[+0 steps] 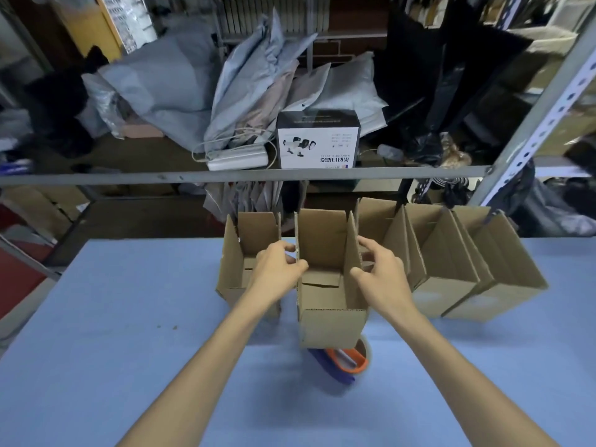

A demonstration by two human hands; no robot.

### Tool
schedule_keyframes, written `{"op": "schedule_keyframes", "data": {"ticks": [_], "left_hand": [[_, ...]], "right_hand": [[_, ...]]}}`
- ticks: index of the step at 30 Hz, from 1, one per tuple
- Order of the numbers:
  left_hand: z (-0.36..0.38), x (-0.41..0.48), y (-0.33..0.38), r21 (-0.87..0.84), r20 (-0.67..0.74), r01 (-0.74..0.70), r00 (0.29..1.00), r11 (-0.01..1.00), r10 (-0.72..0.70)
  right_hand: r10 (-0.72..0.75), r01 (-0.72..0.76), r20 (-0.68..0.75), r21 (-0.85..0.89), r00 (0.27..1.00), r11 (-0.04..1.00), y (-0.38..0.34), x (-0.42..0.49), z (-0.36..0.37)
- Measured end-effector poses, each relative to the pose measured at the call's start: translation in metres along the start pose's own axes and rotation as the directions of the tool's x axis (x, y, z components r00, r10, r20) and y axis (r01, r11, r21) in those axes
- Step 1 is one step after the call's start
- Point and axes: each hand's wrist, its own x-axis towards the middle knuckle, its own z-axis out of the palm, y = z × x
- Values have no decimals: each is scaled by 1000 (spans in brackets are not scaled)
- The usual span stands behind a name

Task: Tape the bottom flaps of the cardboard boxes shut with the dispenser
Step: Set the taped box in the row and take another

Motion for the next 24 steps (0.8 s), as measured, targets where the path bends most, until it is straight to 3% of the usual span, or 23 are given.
{"op": "schedule_keyframes", "data": {"ticks": [4, 9, 12, 18, 24], "left_hand": [[13, 24, 4, 39, 26, -1, 1000, 999, 0], [20, 48, 5, 81, -78, 2, 997, 997, 5], [26, 63, 6, 57, -59, -15, 998, 998, 18], [39, 94, -5, 83, -4, 21, 1000, 996, -21], [51, 107, -19, 142, -3, 62, 998, 988, -63]], "right_hand": [[32, -35, -45, -70, 998, 997, 13, 14, 2], [-49, 46, -10, -167, 999, 985, 14, 47, 10], [-85, 80, -8, -237, 996, 968, 15, 67, 16], [-47, 104, 158, -379, 986, 919, 17, 91, 33], [-91, 217, 239, -575, 967, 789, 29, 96, 43]]}}
